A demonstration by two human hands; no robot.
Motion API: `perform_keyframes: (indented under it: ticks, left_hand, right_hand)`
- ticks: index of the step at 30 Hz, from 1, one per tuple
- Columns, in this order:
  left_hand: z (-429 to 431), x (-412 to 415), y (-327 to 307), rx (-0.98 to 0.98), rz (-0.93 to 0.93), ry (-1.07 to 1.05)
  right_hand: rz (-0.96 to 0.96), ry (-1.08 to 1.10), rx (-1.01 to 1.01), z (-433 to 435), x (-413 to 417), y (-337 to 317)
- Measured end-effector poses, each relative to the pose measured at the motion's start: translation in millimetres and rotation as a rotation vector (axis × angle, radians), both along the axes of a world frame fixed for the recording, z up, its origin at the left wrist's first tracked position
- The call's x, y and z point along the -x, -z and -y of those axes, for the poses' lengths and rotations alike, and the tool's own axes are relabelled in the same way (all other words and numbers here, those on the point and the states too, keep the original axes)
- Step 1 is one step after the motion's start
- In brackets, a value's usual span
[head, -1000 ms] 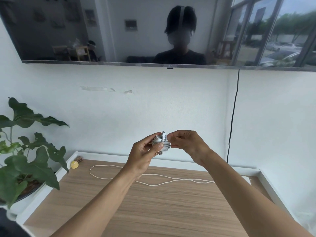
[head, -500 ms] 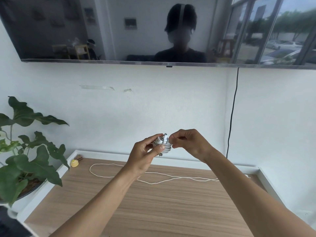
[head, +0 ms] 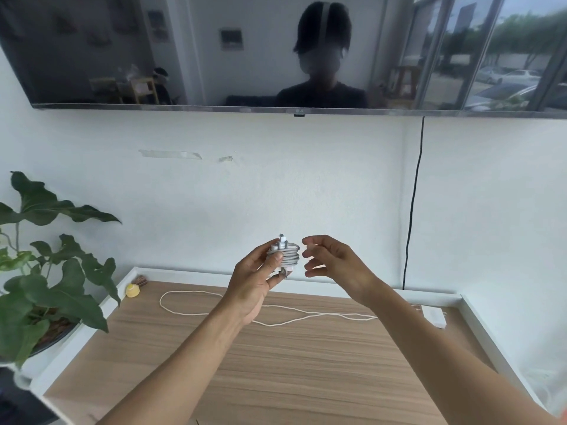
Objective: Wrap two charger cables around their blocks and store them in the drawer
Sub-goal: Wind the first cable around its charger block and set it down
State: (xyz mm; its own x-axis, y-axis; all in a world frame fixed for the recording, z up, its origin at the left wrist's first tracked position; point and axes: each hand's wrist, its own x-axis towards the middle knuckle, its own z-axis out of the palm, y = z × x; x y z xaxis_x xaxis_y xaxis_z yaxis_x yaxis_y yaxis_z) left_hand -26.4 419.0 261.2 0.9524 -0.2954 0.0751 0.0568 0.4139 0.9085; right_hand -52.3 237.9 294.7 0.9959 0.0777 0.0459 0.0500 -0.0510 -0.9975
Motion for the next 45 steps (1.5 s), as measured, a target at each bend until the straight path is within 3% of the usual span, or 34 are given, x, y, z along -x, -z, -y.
perform_keyframes:
  ticks: [7, 14, 21, 28, 45]
  left_hand:
    - [9, 2, 14, 0.013, -0.059, -0.040]
    - [15, 6, 30, -0.028, -0.114, -0.043]
    - [17, 0, 43, -0.256, -0.078, -0.122]
    - [10, 0, 69, -0.254, -0.154, -0.262]
    - [-110, -31, 174, -0.321, -0.390, -0.320]
  right_hand:
    - [0.022, -0.025, 0.062, -7, 5, 23]
    - [-0.042, -0.006, -0.126, 1, 5, 50]
    - [-0.072, -0.034, -0.125, 10, -13, 71]
    - [-0.171, -0.110, -0.178, -3, -28, 101]
    - [-0.467, -0.119, -0.122, -128, -79, 206]
